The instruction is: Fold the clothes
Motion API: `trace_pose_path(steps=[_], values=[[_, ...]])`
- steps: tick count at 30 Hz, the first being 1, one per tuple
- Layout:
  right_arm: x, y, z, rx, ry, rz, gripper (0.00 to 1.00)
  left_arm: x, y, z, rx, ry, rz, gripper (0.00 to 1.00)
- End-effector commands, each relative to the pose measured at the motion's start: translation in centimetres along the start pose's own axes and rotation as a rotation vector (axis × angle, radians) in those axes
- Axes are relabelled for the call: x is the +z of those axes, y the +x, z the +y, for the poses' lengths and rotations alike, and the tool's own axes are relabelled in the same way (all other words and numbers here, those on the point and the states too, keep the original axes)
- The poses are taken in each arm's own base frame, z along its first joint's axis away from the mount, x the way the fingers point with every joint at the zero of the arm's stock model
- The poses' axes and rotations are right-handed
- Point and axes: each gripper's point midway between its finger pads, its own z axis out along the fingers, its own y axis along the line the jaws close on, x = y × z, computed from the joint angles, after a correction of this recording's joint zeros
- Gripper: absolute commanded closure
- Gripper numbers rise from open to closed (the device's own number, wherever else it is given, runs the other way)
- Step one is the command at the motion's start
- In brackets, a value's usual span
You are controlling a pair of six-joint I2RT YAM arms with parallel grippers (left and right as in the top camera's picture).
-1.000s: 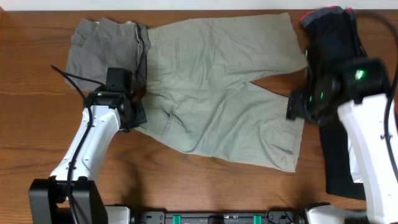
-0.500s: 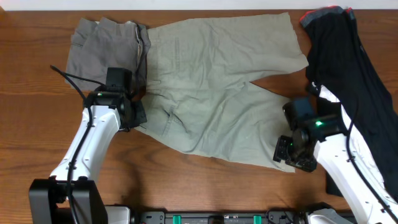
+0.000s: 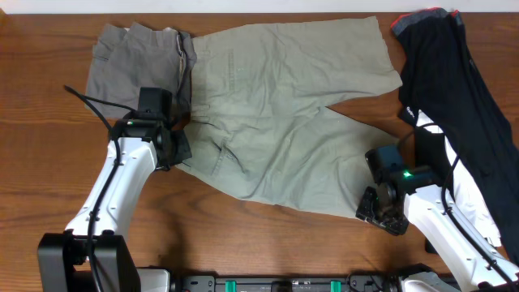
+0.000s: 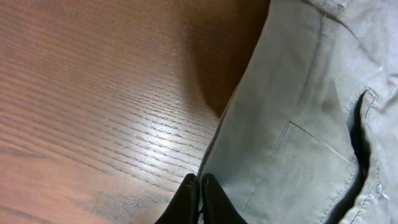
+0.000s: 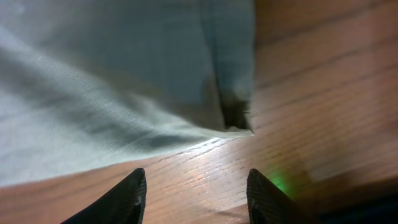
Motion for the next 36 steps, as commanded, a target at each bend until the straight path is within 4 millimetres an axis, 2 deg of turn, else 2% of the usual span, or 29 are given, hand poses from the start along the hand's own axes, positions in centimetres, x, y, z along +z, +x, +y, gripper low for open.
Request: trace_pose_path(steps=[1,6,15,16,18,20,25,29,34,36], values=[[-0.1,-1.5,-1.6,0.264,0.068,-0.079,0.55,0.0,-0.2,0.3,-0.099,-0.013,-0.011,0.94],[-0.2,-2.6,-1.5,0.469,0.052,-0.138,0.66,1.0,0.7,0.6,-0.255,-0.021,0.004,0.94],[0.3,-3.5,-0.5,0.483,0.019,-0.155,0.66,2.7,2.1,1.1,-0.389,-0.027,0.012,0.92],[0.4,-3.5,-0.5,0.483,0.024,-0.149,0.65,2.7,2.1,1.0,-0.389,-0.027,0.011,0.85],[0.8,-3.3,-0.4,0.481,0.031,-0.133,0.62,2.7,2.0,1.0,-0.389,-0.025,0.009,0.62],[1.0,-3.2,-0.4,0.481,0.038,-0.119,0.59,2.7,2.0,1.0,-0.389,-0.026,0.010,0.53],[1.4,-3.4,0.0,0.480,0.031,-0.114,0.57,2.7,2.2,1.1,-0.447,-0.029,0.014,0.52],[1.4,-4.0,0.8,0.483,-0.005,-0.130,0.56,3.1,2.9,1.3,-0.658,-0.042,0.026,0.53],[1.3,-5.1,1.8,0.482,-0.055,-0.162,0.53,4.5,5.4,2.2,-0.991,-0.094,0.058,0.53],[1.2,-5.4,2.1,0.463,-0.069,-0.174,0.52,5.3,5.6,2.2,-1.046,-0.081,0.045,0.53]])
